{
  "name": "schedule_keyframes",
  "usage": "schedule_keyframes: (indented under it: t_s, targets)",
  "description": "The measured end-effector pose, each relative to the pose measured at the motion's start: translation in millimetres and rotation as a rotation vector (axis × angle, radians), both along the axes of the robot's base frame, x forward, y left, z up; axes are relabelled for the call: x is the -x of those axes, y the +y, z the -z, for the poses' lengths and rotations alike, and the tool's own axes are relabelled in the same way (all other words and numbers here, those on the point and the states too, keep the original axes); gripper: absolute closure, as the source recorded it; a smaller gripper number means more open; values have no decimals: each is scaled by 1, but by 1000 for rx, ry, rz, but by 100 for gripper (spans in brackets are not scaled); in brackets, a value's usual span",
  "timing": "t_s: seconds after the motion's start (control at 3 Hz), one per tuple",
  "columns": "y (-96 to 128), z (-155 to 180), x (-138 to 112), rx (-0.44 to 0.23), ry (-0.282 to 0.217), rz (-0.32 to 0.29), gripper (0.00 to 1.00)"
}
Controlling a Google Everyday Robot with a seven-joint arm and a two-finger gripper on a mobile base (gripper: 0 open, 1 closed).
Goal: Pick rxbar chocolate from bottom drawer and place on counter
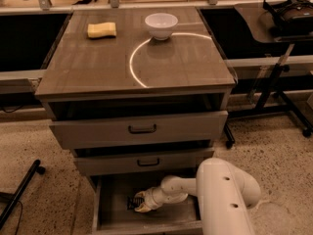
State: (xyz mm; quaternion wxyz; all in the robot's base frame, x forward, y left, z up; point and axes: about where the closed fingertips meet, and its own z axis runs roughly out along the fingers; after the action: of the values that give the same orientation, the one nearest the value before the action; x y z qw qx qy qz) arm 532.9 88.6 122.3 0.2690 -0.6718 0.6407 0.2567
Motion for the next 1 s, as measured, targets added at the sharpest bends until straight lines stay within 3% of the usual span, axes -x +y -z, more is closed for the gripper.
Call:
schedule_keyframes:
  t_s: [0.67,1.0]
  targets:
    - [-34,-69,6,-151,-81,-33,100]
    - [-34,-69,6,-151,-81,-33,100]
